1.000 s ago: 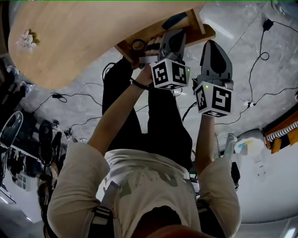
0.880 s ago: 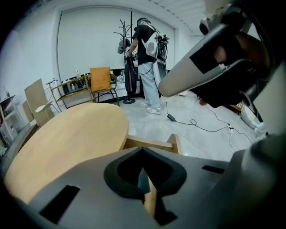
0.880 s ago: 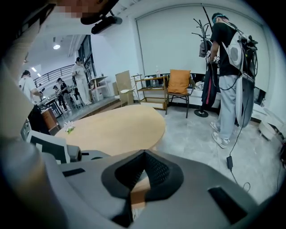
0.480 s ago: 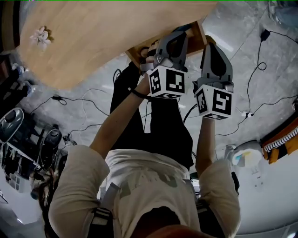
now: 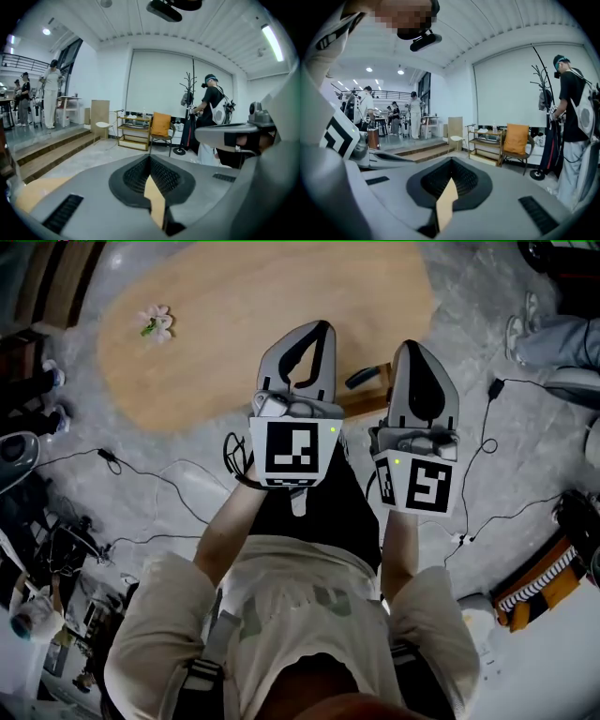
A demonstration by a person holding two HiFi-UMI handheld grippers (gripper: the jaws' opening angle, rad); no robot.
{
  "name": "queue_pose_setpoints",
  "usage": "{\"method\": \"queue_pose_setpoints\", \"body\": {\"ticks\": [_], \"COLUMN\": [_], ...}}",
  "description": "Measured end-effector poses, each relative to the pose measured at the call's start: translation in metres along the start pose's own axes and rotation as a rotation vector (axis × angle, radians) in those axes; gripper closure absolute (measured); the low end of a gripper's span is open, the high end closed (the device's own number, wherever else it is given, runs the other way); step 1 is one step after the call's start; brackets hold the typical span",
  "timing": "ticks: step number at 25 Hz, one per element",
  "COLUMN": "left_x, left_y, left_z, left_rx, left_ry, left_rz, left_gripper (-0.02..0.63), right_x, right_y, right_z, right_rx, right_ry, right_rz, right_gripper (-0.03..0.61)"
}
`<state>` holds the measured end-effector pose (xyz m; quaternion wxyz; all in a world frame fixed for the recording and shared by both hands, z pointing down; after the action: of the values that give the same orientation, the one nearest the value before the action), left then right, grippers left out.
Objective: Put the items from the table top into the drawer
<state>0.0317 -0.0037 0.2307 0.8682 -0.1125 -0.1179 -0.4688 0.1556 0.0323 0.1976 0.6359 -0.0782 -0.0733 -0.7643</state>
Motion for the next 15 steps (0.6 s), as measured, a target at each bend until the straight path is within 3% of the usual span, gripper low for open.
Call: {"method": "queue_pose_setpoints", "body": {"ticks": [5, 15], "left_x": [-0.031, -0.054], "left_y": [-0.041, -0.079], "left_z": [-0.024, -0.050], "left_rx": [-0.066, -0.068], "left_ry": [0.026, 0.089], "left_rz": [-0.124, -0.229], "left_gripper": [0.607, 0.607], "right_x": [0.020, 0.040], "right_y": [-0.034, -0.077], "right_z": [-0.037, -0.056], "right_rx": [-0.006, -0.014], "right_ry": [0.063, 0.046], "right_rz": [-0.067, -0.187], "right_gripper": [0.574, 0.574]}}
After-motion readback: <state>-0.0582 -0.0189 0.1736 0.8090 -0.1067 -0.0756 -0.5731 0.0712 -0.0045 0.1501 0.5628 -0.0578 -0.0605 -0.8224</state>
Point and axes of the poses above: the fingertips, and each gripper's own axes: x forward along the fingers, y to its right, z out of its underside, the point moved 5 cm from there along -x, backward along the fingers, and after that the axes turned 5 degrees about y, right-handed, at the moved point
